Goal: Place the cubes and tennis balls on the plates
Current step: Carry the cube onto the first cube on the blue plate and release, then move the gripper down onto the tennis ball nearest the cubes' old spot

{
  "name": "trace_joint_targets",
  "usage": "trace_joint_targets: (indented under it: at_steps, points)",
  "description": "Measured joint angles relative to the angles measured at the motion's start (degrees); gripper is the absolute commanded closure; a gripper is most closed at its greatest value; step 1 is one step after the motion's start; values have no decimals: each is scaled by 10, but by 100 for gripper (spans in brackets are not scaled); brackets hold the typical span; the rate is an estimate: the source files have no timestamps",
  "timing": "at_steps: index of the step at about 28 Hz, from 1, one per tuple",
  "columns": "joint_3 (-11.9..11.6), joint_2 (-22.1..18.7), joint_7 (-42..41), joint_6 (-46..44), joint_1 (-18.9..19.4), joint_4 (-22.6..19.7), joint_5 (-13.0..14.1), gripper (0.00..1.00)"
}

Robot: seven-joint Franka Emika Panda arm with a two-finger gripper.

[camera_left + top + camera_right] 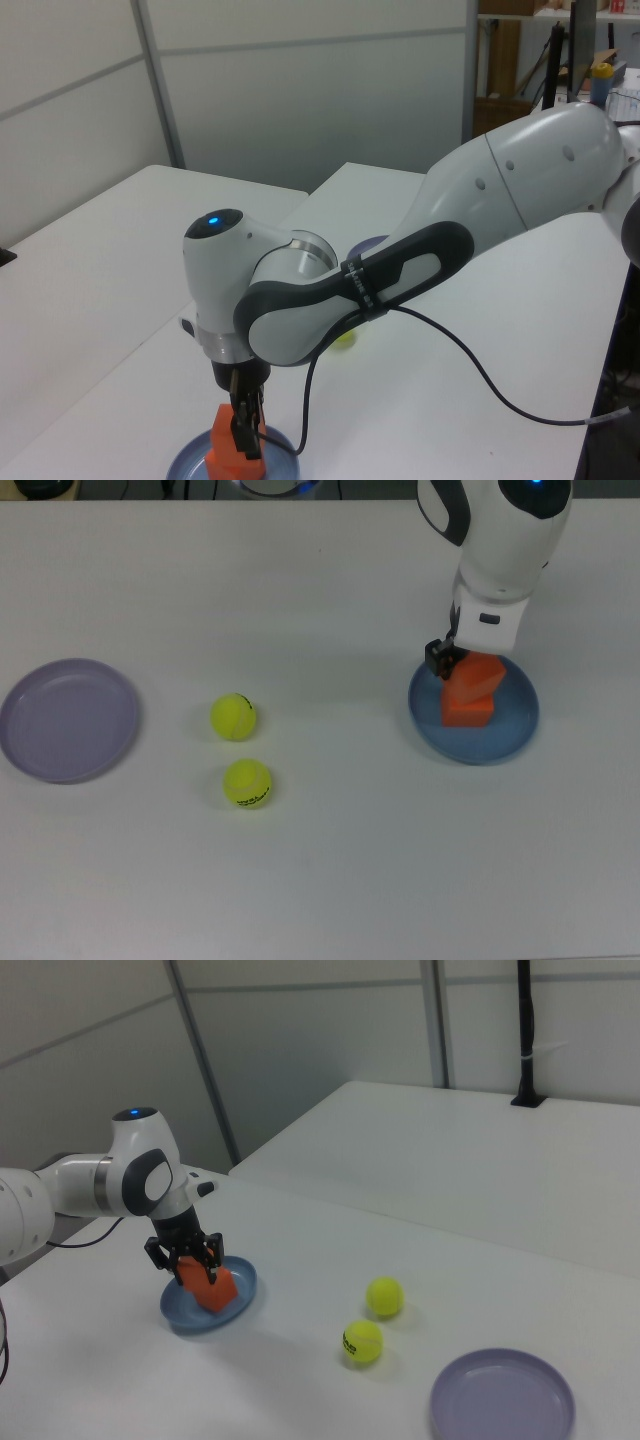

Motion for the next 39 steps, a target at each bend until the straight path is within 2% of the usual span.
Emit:
trace_joint_targets:
  at_steps: [2,3,9,13,19,22,24,28,30,35,39]
  points:
    - [0,0,0,0,0,1,0,3]
    - [0,0,1,0,0,1,0,0]
    - [-1,0,68,0,-1,2,0,0]
    - [-1,-5,71,0,-4,5,0,0]
    - [-8,-47,71,-17,-7,9,0,0]
    - [-27,-77,72,-36,-7,9,1,0]
    - [-50,-93,73,-51,-7,9,7,0]
    - [-118,-110,73,-66,-13,7,34,0]
    - [-152,-110,71,-66,-28,5,53,0]
    - [-183,-106,69,-67,-79,-10,71,0]
    - [-196,-96,68,-66,-97,-24,72,0]
